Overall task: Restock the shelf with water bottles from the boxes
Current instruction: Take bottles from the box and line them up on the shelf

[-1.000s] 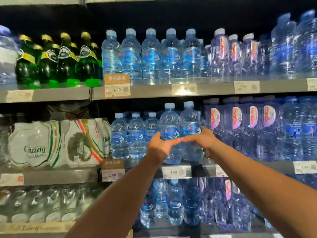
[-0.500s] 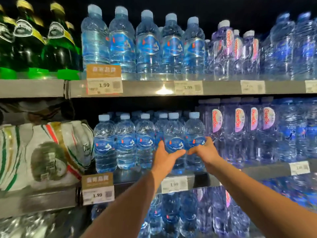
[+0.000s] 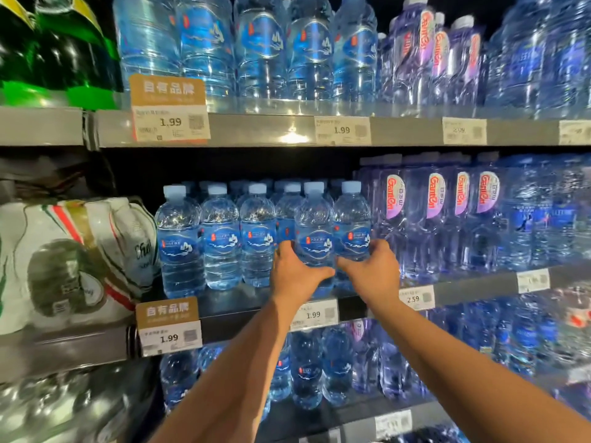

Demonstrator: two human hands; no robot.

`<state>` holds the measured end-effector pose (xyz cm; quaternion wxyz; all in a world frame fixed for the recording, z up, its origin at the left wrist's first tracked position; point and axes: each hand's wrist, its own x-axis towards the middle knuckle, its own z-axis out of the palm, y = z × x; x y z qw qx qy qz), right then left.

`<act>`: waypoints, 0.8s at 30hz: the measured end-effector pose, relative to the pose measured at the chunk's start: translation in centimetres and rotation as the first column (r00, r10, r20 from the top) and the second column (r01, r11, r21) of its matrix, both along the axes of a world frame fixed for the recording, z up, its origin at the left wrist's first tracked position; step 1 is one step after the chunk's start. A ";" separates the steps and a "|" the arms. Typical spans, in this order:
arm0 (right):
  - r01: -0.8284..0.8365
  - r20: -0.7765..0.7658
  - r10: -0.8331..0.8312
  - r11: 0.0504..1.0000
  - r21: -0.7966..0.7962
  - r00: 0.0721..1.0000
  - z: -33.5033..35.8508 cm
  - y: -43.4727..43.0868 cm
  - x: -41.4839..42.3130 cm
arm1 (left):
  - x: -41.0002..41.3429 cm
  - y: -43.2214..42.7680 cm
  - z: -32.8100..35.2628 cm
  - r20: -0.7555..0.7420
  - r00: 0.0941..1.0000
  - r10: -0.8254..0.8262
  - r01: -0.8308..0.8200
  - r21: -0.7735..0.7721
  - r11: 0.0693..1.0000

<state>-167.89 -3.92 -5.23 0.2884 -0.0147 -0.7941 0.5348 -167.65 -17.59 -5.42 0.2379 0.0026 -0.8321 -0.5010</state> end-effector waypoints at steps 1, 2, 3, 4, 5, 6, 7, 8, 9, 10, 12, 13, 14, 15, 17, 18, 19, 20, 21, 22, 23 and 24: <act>0.016 0.000 -0.016 1.000 0.019 1.000 -0.2 0.1 -0.2 | 0.1 0.0 0.1 -0.006 1.000 0.013 -0.013 0.001 1.000; 0.037 0.009 -0.038 0.999 0.032 0.999 -0.1 0.1 0.0 | 0.0 0.0 0.1 -0.018 1.000 0.021 -0.021 0.003 1.000; 0.056 0.019 -0.057 0.998 0.032 0.998 0.0 0.1 0.1 | 0.1 0.1 0.2 -0.025 0.999 0.033 -0.033 -0.004 0.999; 0.071 0.018 -0.072 0.997 0.037 0.997 0.1 0.2 0.2 | -0.1 0.1 0.1 -0.039 0.999 0.038 -0.038 -0.011 0.999; 0.079 0.021 -0.080 0.996 0.029 0.997 0.2 0.3 0.4 | 0.0 0.3 0.1 -0.047 0.998 0.041 -0.042 -0.029 0.999; 0.087 0.012 -0.088 0.996 0.023 0.996 0.3 0.3 0.5 | -0.1 0.5 0.0 -0.061 0.997 0.040 -0.043 -0.052 0.998; 0.092 -0.007 -0.092 0.996 0.013 0.996 0.2 0.3 0.5 | -0.1 0.8 0.1 -0.064 0.997 0.038 -0.043 -0.077 0.996; 0.101 -0.018 -0.101 0.995 0.009 0.995 0.2 0.4 0.4 | -0.2 1.0 0.1 -0.068 0.997 0.029 -0.036 -0.093 0.995; 0.108 -0.015 -0.107 0.994 0.008 0.994 0.1 0.5 0.2 | -0.2 1.2 0.2 -0.062 0.998 0.023 -0.029 -0.111 0.993; 0.112 -0.002 -0.112 0.994 0.013 0.994 0.1 0.5 0.2 | -0.3 1.2 0.2 -0.061 0.998 0.021 -0.028 -0.126 0.992; 0.125 0.015 -0.125 0.992 0.025 0.992 0.3 0.7 0.5 | -0.2 1.3 0.1 -0.057 0.998 0.036 -0.044 -0.152 0.987; 0.140 0.019 -0.141 0.990 0.026 0.990 0.3 0.8 0.4 | -0.2 1.3 0.1 -0.057 0.997 0.045 -0.054 -0.163 0.985; 0.153 0.016 -0.153 0.988 0.023 0.988 0.1 1.0 0.3 | -0.2 1.2 0.0 -0.061 0.997 0.049 -0.059 -0.171 0.984; 0.154 0.011 -0.154 0.988 0.015 0.988 0.1 1.2 0.4 | 0.0 1.2 0.0 -0.063 0.997 0.053 -0.063 -0.179 0.982; 0.138 0.012 -0.138 0.990 0.029 0.990 -0.1 1.5 0.5 | 0.1 1.2 -0.1 -0.058 0.997 0.058 -0.068 -0.190 0.979; 0.123 0.024 -0.124 0.991 0.045 0.992 -0.1 1.7 0.6 | 0.3 1.2 -0.1 -0.055 0.997 0.050 -0.059 -0.192 0.980; 0.106 0.041 -0.108 0.993 0.054 0.993 -0.1 2.1 0.7 | 0.6 1.2 0.0 -0.048 0.998 0.033 -0.042 -0.193 0.980; 0.086 0.052 -0.089 0.994 0.063 0.995 0.0 2.5 0.9 | 0.9 1.1 0.1 -0.040 0.999 0.016 -0.023 -0.191 0.981; 0.057 0.066 -0.062 0.995 0.082 0.996 0.2 3.0 1.1 | 1.4 1.1 0.4 -0.025 1.000 0.007 -0.012 -0.190 0.982; 0.025 0.082 -0.036 0.992 0.127 0.996 0.4 3.5 1.4 | 2.0 1.1 0.6 -0.004 1.000 0.013 -0.014 -0.194 0.981; -0.003 0.102 -0.018 0.980 0.200 0.995 0.6 4.1 1.7 | 2.5 1.0 0.9 0.014 0.999 0.030 -0.026 -0.218 0.976; -0.030 0.123 -0.007 0.955 0.295 0.992 0.9 4.7 2.0 | 3.1 1.1 1.1 0.029 0.998 0.053 -0.044 -0.262 0.964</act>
